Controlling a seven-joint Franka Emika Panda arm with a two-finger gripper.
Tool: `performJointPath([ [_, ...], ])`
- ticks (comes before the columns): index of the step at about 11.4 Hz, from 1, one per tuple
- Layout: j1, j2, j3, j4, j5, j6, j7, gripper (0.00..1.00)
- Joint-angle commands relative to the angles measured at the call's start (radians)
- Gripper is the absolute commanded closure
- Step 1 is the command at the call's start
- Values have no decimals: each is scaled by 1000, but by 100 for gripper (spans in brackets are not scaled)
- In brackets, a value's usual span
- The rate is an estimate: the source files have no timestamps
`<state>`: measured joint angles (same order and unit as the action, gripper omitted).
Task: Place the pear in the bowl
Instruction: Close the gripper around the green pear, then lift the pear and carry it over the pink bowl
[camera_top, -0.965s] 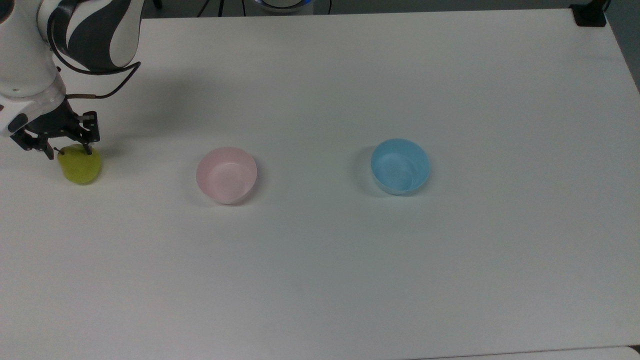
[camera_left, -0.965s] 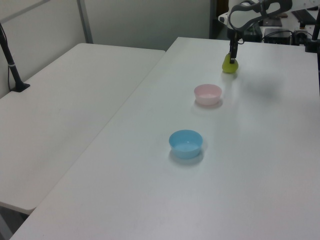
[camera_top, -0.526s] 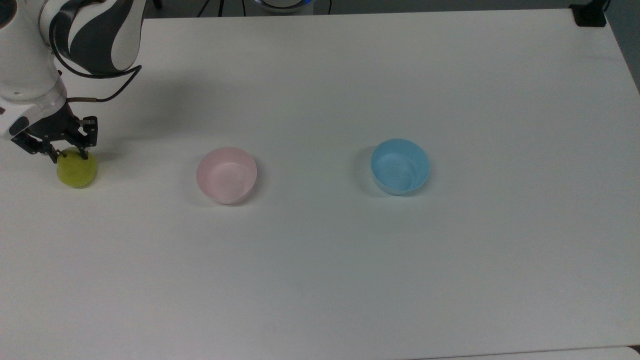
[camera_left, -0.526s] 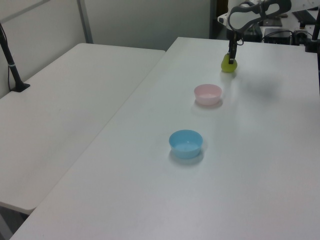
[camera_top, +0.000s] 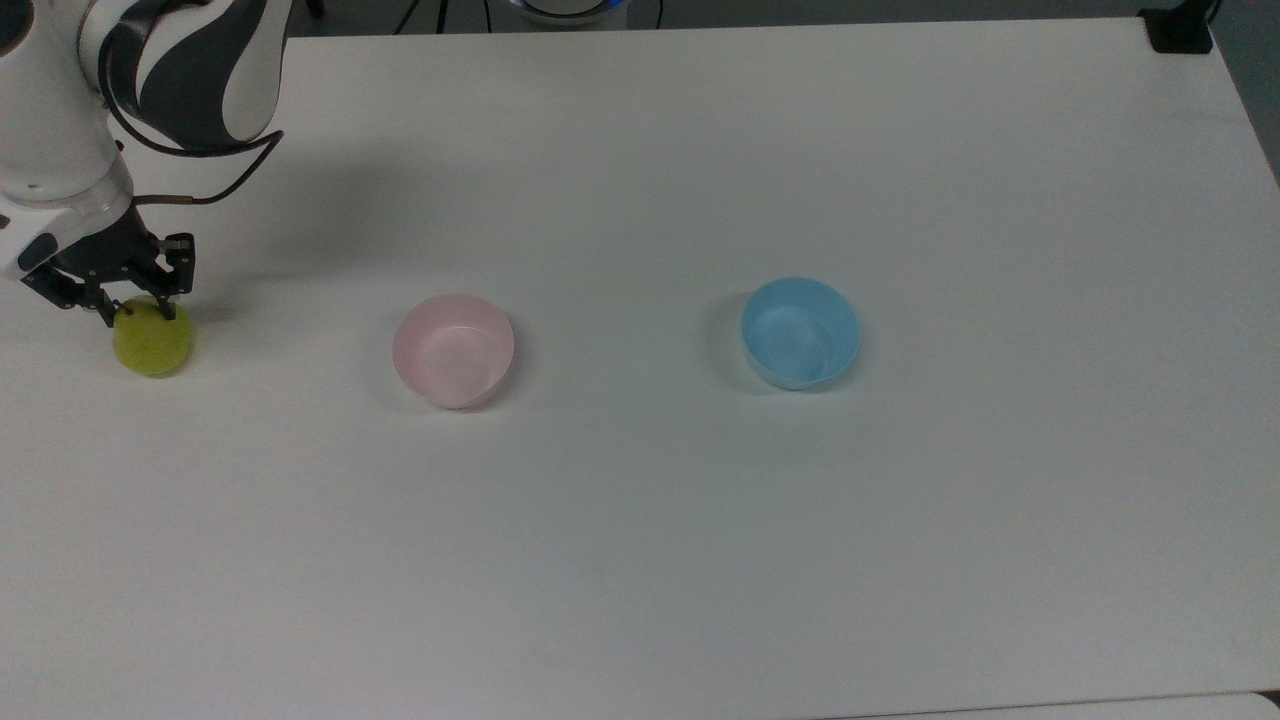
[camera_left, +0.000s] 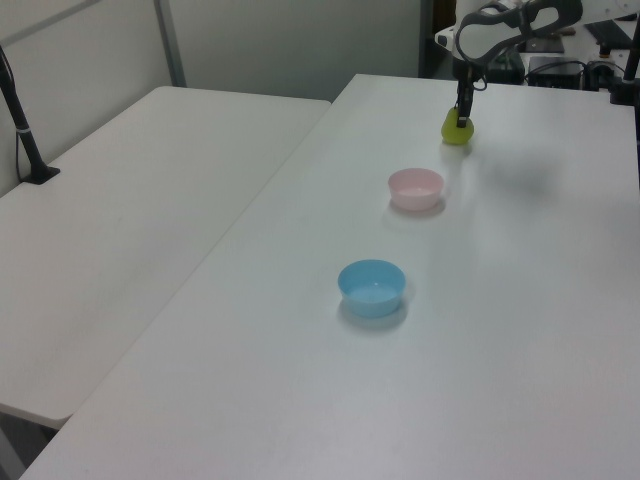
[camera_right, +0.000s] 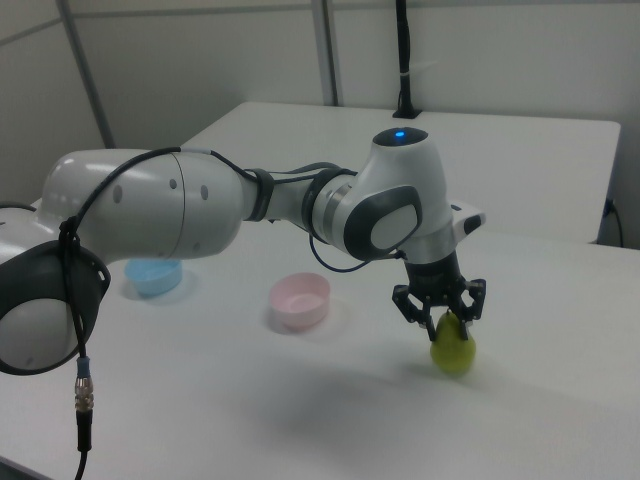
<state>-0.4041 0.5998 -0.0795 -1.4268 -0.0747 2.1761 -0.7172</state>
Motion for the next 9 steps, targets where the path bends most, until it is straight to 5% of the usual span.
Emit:
performJointPath([
  [1,1,-35,10,2,-4,-34,-10,100],
  [9,123,-267,15,8,35,-321,90,100],
])
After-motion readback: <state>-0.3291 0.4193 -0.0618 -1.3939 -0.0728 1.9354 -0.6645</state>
